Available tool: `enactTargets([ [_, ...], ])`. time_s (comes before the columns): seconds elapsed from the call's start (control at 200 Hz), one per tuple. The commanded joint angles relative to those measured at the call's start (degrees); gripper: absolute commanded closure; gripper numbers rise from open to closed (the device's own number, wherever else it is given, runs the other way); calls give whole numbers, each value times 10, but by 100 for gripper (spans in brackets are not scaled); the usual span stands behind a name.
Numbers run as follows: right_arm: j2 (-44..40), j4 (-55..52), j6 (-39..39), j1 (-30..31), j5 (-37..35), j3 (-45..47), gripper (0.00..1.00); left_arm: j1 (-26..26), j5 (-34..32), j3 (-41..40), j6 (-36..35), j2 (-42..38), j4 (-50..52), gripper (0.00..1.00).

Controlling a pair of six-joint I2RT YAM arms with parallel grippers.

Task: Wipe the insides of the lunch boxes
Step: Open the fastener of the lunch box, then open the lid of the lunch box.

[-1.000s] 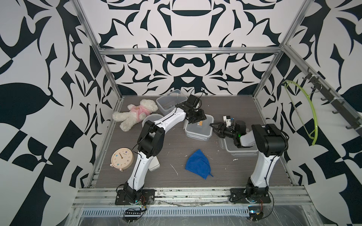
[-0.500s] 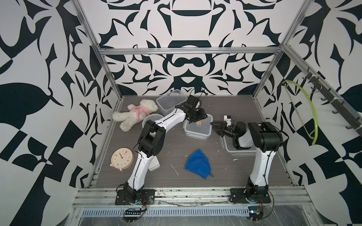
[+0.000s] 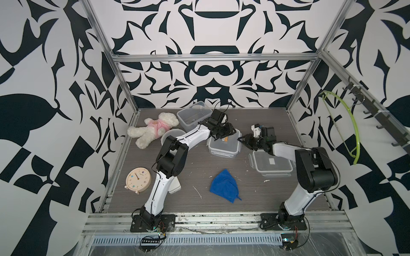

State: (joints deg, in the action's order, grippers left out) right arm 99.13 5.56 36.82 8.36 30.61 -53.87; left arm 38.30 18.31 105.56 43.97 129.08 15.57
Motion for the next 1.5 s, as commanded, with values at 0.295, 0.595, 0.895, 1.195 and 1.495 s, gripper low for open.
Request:
enactTargets([
  [0.295,-60,-183,-138,25,-88,-35,44,3,-20,-30,-3,63,139,47],
  [0.595,-51,-26,-109,4,44,16,20,3,-18,-31,-1,61,136,47],
  [0.895,30,165,-14,-10,138,36,19,3,-15,-22,-1,69,139,47],
  [1.195,87,408,145,-11,212,64,42,3,-10,-12,1,81,140,47],
  [1.495,16,255,50,-13,163,75,70,4,-9,-18,-3,77,141,47],
])
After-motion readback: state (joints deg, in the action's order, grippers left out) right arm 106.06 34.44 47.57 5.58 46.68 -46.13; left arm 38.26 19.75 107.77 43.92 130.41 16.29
